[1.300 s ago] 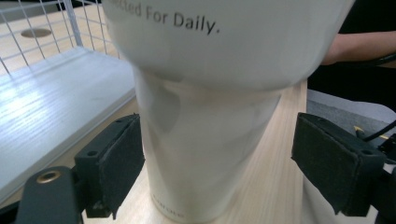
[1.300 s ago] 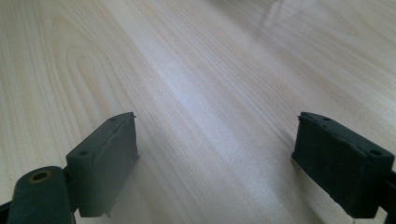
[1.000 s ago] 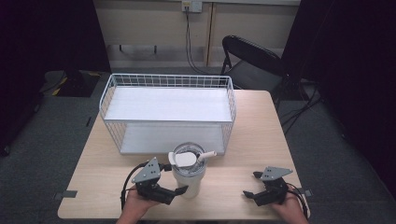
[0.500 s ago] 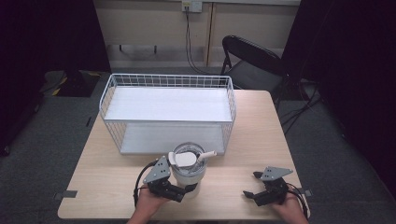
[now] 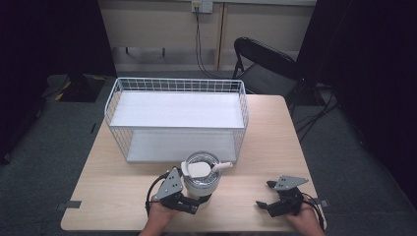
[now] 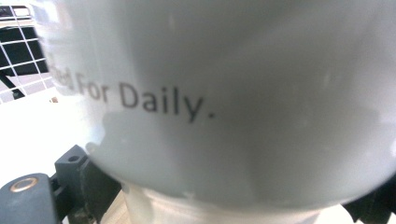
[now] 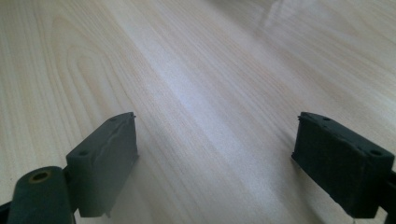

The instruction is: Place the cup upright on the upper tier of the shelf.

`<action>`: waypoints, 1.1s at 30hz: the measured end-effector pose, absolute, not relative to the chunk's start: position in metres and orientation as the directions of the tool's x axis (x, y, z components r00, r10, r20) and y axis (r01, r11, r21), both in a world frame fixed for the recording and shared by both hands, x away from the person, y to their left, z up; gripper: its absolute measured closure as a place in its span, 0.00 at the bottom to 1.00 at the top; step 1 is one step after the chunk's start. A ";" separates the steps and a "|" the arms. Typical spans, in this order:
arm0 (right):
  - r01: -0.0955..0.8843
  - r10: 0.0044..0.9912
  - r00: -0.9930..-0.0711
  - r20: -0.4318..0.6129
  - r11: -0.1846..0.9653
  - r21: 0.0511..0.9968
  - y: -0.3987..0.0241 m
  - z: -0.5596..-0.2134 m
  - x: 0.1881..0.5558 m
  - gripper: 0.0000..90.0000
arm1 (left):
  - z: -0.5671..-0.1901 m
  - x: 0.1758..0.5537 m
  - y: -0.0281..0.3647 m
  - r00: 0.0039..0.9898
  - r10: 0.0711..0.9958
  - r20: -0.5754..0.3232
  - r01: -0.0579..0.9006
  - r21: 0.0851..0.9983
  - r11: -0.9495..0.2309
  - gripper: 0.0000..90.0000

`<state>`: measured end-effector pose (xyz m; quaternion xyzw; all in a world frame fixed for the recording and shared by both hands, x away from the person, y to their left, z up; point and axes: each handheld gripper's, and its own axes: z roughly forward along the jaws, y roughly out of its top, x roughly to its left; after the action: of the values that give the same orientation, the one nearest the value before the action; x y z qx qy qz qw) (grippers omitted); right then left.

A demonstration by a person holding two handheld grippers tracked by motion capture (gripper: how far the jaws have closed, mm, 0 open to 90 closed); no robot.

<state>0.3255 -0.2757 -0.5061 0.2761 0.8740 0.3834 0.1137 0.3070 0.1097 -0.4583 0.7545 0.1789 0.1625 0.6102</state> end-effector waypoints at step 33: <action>0.395 0.569 -0.822 0.013 0.554 0.733 -0.276 -0.506 0.325 0.14 | -0.386 0.327 0.137 0.828 0.560 -0.033 0.136 0.980 -0.143 0.10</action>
<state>0.3255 -0.2758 -0.5061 0.2757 0.8741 0.3834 0.1135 0.3271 0.1373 -0.3862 0.7356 0.2365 0.1738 0.6105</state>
